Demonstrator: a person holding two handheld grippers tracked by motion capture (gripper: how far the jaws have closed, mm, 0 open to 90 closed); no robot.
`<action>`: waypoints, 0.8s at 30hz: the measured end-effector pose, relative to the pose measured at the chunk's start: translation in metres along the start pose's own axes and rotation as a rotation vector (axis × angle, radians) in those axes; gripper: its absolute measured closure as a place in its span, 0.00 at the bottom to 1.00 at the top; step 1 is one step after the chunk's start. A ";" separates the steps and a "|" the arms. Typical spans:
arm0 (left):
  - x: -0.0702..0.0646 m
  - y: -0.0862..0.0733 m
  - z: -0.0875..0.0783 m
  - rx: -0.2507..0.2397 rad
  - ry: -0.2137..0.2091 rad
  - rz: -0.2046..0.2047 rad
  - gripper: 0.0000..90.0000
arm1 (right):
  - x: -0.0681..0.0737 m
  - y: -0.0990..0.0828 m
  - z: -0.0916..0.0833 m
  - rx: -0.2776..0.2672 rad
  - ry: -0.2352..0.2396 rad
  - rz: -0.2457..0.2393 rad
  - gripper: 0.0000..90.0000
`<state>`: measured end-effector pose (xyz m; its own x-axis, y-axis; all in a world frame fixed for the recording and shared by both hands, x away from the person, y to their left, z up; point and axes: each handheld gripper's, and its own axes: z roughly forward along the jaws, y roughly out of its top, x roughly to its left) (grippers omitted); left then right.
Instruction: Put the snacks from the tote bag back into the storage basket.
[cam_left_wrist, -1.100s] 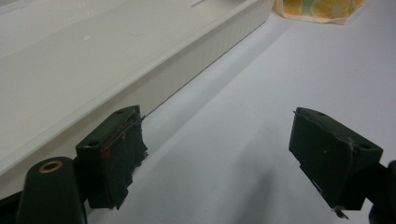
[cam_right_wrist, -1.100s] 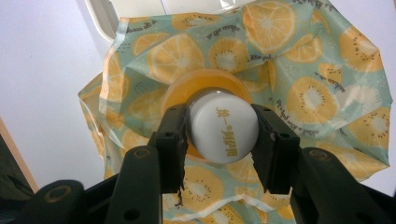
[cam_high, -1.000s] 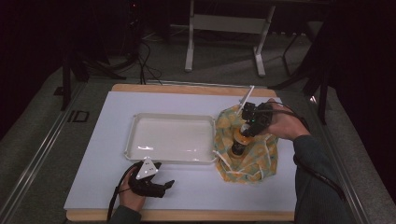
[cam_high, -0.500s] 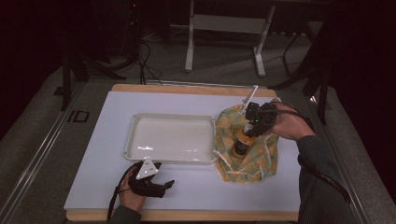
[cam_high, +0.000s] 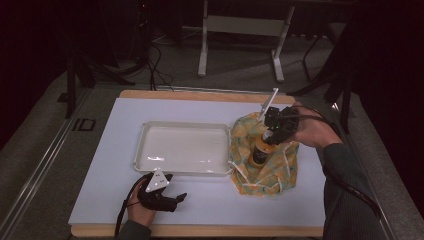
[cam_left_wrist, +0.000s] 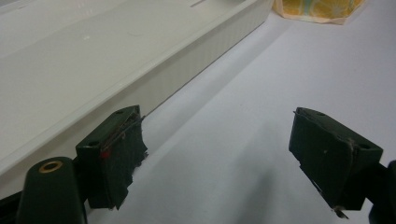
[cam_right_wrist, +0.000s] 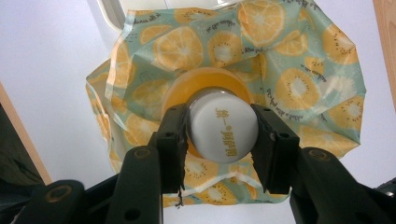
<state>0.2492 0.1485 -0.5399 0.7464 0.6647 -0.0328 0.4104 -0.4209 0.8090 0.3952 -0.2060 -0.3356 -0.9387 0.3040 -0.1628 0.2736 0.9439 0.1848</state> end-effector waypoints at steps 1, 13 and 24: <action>0.000 0.000 0.000 0.000 0.000 0.000 0.20 | 0.000 0.000 -0.001 0.004 0.000 -0.001 0.65; 0.000 0.000 0.000 0.001 -0.001 0.001 0.20 | 0.003 0.005 -0.013 0.011 -0.010 -0.026 0.65; 0.000 0.000 0.000 0.001 -0.001 0.000 0.20 | 0.005 0.006 -0.025 0.003 -0.020 -0.042 0.65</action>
<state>0.2494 0.1485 -0.5400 0.7466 0.6644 -0.0335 0.4112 -0.4214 0.8083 0.3866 -0.2024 -0.3107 -0.9450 0.2665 -0.1897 0.2347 0.9563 0.1744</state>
